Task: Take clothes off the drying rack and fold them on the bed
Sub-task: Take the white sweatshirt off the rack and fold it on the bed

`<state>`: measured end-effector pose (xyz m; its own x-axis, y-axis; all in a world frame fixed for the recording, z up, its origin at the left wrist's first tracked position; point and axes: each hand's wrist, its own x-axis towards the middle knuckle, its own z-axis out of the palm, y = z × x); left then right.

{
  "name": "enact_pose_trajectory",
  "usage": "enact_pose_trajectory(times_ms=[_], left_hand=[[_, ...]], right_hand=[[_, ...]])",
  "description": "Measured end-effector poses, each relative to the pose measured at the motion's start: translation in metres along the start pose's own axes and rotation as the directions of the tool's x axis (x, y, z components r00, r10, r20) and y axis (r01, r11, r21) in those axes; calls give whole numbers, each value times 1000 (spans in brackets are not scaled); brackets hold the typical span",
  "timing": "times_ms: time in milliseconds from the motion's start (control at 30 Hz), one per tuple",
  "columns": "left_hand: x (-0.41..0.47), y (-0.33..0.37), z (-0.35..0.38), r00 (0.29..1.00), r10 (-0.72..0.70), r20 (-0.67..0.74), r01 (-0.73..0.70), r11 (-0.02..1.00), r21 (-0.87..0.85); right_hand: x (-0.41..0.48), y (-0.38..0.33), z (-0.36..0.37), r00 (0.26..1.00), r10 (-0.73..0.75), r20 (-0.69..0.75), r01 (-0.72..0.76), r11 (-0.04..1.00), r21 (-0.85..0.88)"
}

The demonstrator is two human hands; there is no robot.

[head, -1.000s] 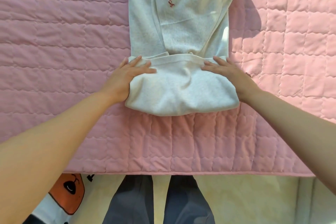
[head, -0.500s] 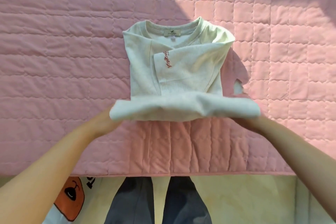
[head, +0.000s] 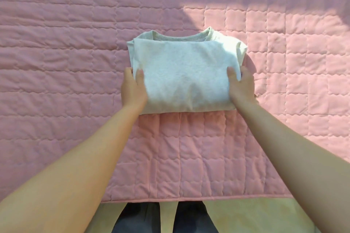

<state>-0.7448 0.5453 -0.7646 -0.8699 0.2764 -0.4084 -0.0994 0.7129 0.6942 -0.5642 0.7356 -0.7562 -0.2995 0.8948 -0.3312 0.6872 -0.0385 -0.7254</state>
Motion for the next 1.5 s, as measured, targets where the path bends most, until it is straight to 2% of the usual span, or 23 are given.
enact_pose_trajectory(times_ms=[67, 167, 267, 333, 367, 400, 433, 467, 500, 533, 567, 600, 667, 767, 867, 967, 1033, 1100, 1167, 1233, 1300, 1367, 1500], left_hand=[[-5, 7, -3, 986, 117, -118, -118, 993, -1], [-9, 16, -6, 958, 199, -206, -214, 975, -54], [12, 9, -1, 983, 152, -104, -158, 986, -45], [28, -2, 2, 999, 28, -23, -28, 1000, -7], [33, -4, 1, 999, -26, -21, 26, 999, 23], [35, -4, 1, 998, -16, -69, 22, 997, 76], [34, -1, 2, 990, 70, -126, -48, 984, 170], [31, 4, 5, 965, 225, -136, -180, 942, 283], [26, 10, 10, 915, 400, -61, -349, 856, 382], [22, 12, 18, 832, 549, 83, -521, 719, 460], [20, 8, 27, 738, 628, 246, -651, 565, 507], [21, 0, 34, 682, 626, 379, -712, 448, 541], [29, -21, 41, 695, 517, 500, -709, 378, 595], [39, -32, 42, 744, 433, 509, -665, 405, 627], [32, -23, 35, 807, 376, 456, -591, 525, 613], [25, -22, 20, 875, 319, 363, -478, 684, 552], [23, -17, 13, 943, 238, 234, -323, 828, 457], [27, -6, 13, 996, 43, 72, -62, 958, 280], [34, 1, 16, 984, -177, 16, 174, 980, 98], [35, 5, 17, 945, -321, 69, 325, 944, -63], [32, 9, 17, 929, -341, 141, 356, 930, -94], [27, 10, 13, 937, -300, 177, 315, 947, -63], [18, 14, -10, 960, -188, 210, 216, 969, -122]], right_hand=[[-3, -8, -3, 985, -149, -91, 152, 988, 29], [-3, -18, -5, 946, -247, -208, 261, 964, 42], [15, -9, 4, 972, -166, -164, 172, 985, 20], [22, -4, 8, 987, -80, -139, 81, 997, 8], [22, -3, 9, 978, -123, -169, 117, 992, -43], [21, -3, 10, 951, -238, -199, 210, 966, -153], [18, -5, 13, 909, -377, -177, 317, 902, -294], [11, -12, 19, 867, -490, -88, 416, 810, -414], [5, -16, 27, 826, -561, 51, 509, 704, -495], [0, -17, 37, 783, -594, 187, 586, 603, -541], [-1, -14, 47, 760, -580, 292, 624, 527, -577], [2, -6, 54, 769, -528, 360, 621, 484, -616], [16, 7, 58, 842, -362, 400, 537, 486, -690], [33, 15, 56, 913, -226, 340, 408, 547, -731], [29, 6, 56, 946, -172, 276, 323, 583, -745], [26, 3, 44, 983, -89, 158, 170, 758, -630], [22, -3, 37, 992, -114, 48, 123, 883, -453], [22, -7, 32, 998, -36, -60, 17, 959, -284], [24, -7, 31, 967, 212, -144, -231, 963, -139], [23, -10, 29, 894, 433, -112, -427, 901, 73], [20, -14, 25, 881, 472, -20, -460, 867, 189], [15, -20, 19, 904, 425, 46, -427, 890, 159], [-4, -33, 8, 946, 321, 32, -323, 937, 132]])
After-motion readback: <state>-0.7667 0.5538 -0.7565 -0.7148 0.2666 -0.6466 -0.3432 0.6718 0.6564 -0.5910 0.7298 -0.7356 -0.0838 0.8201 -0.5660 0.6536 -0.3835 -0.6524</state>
